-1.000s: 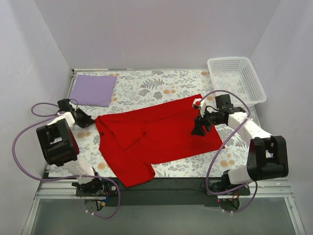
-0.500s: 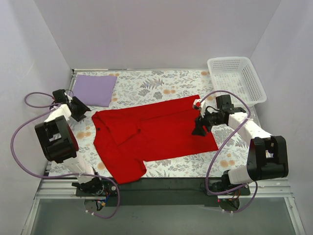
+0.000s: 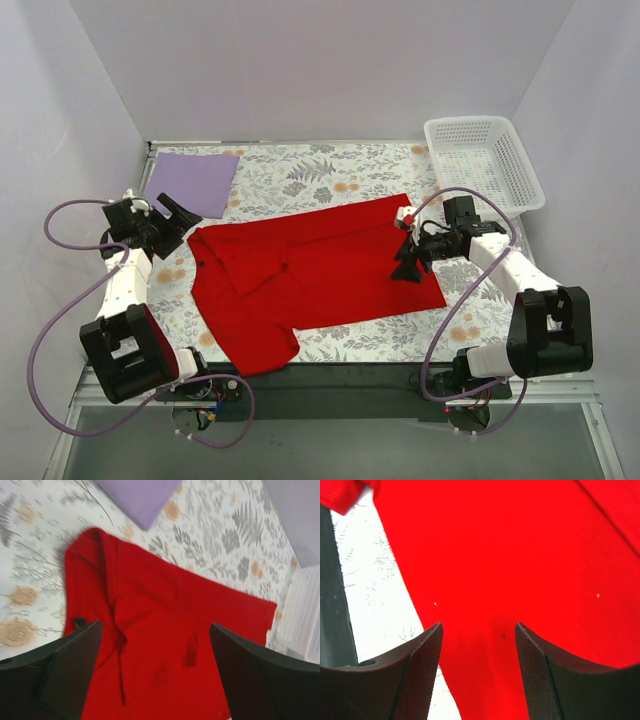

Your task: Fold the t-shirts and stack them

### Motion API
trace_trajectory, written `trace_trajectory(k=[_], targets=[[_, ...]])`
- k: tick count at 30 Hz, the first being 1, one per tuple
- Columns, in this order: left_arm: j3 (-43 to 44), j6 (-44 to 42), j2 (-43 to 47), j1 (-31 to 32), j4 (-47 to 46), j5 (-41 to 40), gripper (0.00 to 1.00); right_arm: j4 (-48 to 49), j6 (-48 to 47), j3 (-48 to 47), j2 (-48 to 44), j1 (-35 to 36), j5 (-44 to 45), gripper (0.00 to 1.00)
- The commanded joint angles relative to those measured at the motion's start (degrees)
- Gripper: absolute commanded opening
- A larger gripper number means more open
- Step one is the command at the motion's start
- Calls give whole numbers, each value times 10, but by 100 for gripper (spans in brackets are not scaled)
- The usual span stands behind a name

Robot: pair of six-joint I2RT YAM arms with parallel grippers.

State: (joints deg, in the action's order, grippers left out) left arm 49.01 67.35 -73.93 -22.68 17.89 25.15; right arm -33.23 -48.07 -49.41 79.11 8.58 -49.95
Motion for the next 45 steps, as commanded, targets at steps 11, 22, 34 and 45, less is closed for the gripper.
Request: trace_trajectory(k=[11, 22, 34, 45], targets=[[-56, -19, 127, 156, 75, 90, 80, -17, -131, 61, -84, -3, -134, 70], [-115, 52, 204, 275, 161, 38, 74, -27, -151, 62, -72, 2, -120, 72], [-150, 161, 247, 458, 215, 4, 65, -67, -167, 43, -54, 6, -120, 72], [-134, 193, 234, 461, 260, -93, 54, -48, -139, 35, -36, 14, -82, 71]])
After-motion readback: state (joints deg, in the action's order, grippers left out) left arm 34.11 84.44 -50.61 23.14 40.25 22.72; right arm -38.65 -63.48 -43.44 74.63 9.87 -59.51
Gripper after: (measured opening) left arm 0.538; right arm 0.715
